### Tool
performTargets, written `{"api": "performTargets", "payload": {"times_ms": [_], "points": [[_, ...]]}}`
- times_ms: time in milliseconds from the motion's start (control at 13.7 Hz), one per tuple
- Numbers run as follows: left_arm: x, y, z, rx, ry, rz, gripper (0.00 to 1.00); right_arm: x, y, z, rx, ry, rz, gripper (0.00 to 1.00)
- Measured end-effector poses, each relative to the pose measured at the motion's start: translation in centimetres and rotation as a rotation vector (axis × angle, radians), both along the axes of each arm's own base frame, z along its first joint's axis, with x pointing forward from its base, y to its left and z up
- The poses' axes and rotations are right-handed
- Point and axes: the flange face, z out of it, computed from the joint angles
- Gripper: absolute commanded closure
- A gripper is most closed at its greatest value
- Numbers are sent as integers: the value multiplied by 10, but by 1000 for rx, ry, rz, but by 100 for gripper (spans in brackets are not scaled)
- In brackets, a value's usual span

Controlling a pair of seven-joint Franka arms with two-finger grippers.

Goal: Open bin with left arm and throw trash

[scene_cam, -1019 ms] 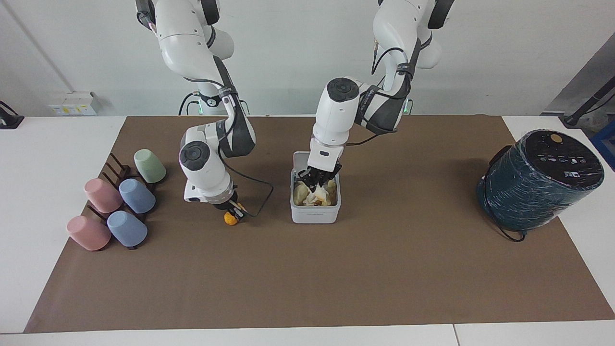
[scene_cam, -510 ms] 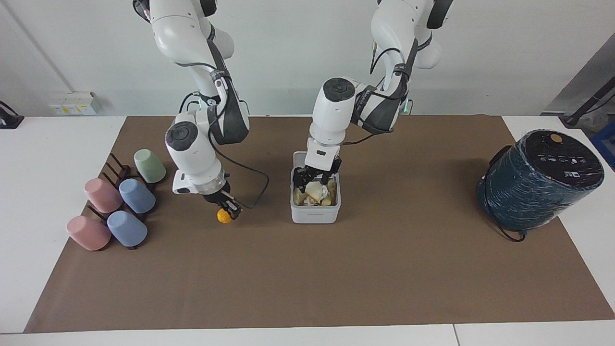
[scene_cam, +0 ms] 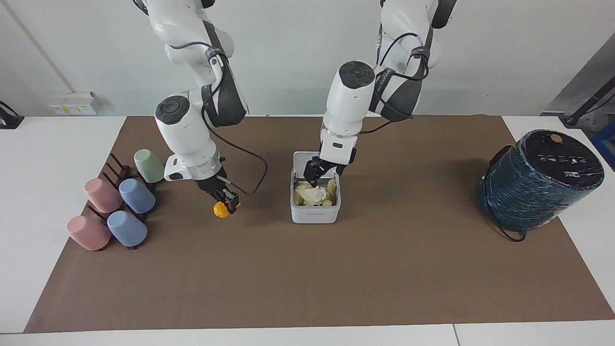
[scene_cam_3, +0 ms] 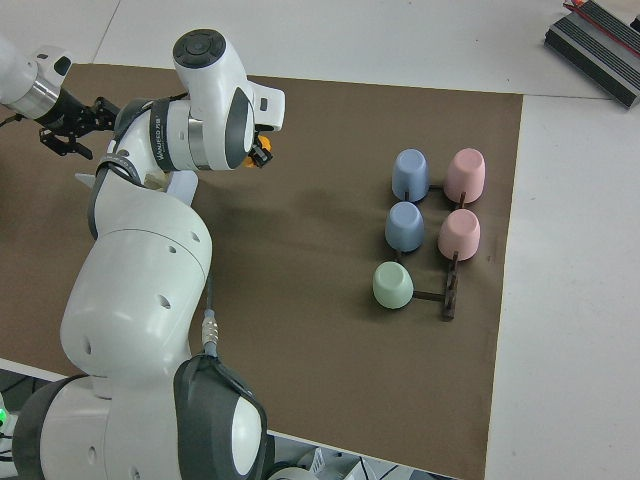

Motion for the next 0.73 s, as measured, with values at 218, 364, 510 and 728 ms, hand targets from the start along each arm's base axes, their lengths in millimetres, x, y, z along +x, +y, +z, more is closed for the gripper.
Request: {"api": "performTargets", "payload": {"times_ms": [218,364,510,728], "points": [[17,57,25,53,71,-99,7,-16,47,21,123,5,18,100],[32,116,47,72,118,-194,8,-25,77,23,192,20,15,100],[43,183,64,71,140,-279,9,-30,103,25,284,15,-31,100],[46,270,88,59,137,-367,10,-37,140,20,361,13,-104,100]]}}
